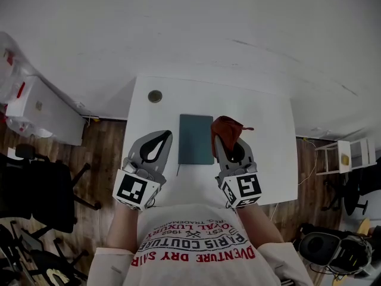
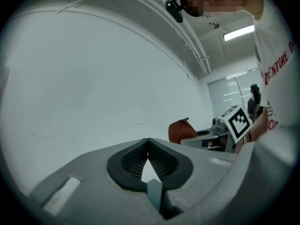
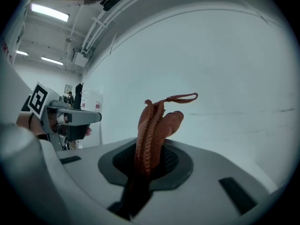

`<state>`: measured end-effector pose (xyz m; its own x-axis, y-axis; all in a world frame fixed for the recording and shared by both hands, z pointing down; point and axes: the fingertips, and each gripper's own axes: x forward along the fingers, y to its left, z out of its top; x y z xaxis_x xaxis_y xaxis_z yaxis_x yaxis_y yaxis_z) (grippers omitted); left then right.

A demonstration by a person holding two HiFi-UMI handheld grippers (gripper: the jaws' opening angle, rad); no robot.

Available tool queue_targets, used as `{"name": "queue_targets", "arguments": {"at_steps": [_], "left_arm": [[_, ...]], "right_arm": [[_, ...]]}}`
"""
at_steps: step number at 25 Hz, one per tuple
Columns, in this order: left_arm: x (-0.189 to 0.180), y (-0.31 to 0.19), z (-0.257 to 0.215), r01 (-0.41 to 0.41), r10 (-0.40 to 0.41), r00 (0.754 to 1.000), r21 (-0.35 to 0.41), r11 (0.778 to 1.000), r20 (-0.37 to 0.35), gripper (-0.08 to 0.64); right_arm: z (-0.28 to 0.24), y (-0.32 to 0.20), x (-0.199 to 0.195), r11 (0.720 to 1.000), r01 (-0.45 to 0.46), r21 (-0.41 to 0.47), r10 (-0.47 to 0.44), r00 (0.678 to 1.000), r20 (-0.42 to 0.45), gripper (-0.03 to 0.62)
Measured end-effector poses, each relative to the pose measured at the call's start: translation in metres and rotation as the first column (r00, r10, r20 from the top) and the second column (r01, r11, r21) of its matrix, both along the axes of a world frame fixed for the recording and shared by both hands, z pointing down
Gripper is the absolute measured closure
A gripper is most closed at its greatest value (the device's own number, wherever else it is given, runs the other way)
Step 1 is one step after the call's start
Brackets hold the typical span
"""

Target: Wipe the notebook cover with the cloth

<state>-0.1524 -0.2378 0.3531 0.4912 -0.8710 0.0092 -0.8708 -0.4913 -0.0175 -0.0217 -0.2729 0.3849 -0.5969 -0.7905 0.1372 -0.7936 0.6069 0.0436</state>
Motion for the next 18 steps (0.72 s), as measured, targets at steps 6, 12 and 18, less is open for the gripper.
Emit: {"name": "queue_targets", "arguments": {"at_steps": [6,12,18], "left_arm": [[0.001,0.000,0.006,0.000,-0.001,0.999,-0.022,1.000,-0.047,0.550],[0.004,-0.004,0.010,-0.010,0.009,0.999,-0.037,0.999,-0.045,0.549],[0.010,-0.004,0.015,-0.030,0.027,0.998,-0.056,0.998,-0.055,0.549]], "right_arm": [[0.010,0.004,0.003,0.999,-0.010,-0.047,0.011,1.000,0.005,0.523],[0.018,0.003,0.002,0.997,-0.017,-0.081,0.017,1.000,0.006,0.526],[0.023,0.005,-0.001,0.995,-0.012,-0.103,0.011,1.000,-0.009,0.526]]}}
